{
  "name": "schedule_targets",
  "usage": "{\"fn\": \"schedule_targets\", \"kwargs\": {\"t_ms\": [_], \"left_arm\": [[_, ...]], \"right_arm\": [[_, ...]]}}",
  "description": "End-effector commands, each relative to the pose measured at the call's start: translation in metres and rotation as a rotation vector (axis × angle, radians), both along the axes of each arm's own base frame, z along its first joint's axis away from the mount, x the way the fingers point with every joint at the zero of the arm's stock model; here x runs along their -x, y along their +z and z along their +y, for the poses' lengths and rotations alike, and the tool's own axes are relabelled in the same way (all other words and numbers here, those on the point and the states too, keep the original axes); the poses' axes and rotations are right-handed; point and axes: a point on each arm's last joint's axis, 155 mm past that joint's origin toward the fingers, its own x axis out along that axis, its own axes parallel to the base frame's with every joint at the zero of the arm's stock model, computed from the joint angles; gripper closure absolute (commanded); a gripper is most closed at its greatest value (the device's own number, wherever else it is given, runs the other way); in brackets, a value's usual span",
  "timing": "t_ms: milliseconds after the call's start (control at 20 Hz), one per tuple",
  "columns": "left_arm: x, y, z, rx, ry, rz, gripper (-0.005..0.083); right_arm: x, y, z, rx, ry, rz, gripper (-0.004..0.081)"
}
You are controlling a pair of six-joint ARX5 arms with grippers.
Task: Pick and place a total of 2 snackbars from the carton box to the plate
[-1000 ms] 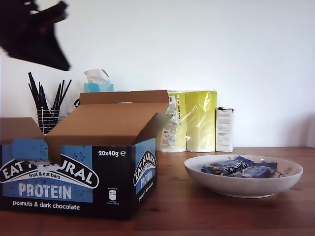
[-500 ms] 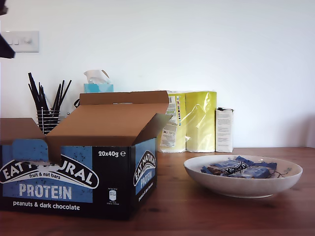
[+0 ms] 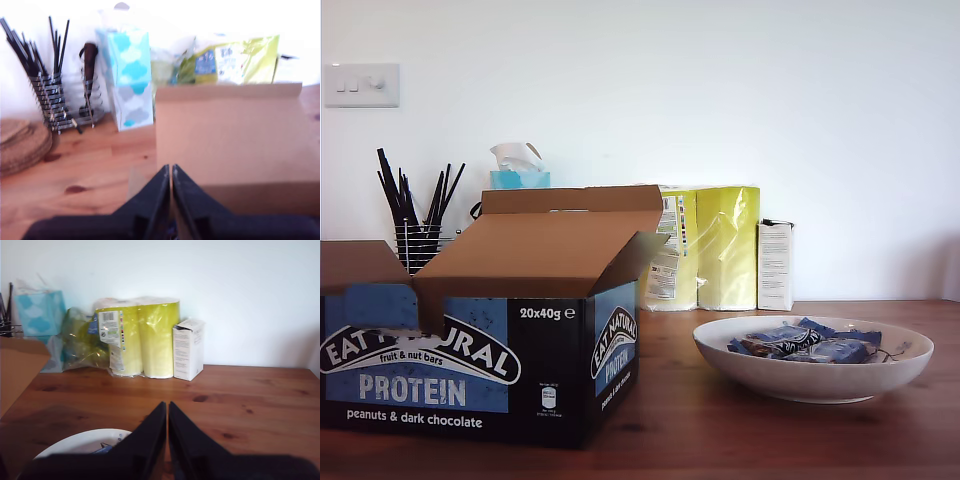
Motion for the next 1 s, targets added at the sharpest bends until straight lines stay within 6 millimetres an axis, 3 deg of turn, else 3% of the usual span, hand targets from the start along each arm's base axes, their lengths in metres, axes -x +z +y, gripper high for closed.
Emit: {"fn": "schedule_targets", "kwargs": {"t_ms": [0,150,400,950], "left_arm": [[0.006,-0.010,0.001,0.001,0.000,-0.006,0.0794],[0.014,-0.008,0.002,0.006,0.000,-0.025,0.0794],[0.025,-0.001,0.005,0.009,0.011,-0.054,0.0794],[0.034,-0.012,0.011,-0.007,0.035,-0.003,0.0793]], "right_arm": [[0.002,-0.008,0.003,0.004,0.014,-0.005,0.0783],[0.008,-0.009,0.008,0.028,0.039,-0.014,0.0783],[0.017,0.006,0.010,0.036,0.040,-0.081,0.0783],[0.023,-0.001,0.010,-0.001,0.041,-0.036,0.0783]]}}
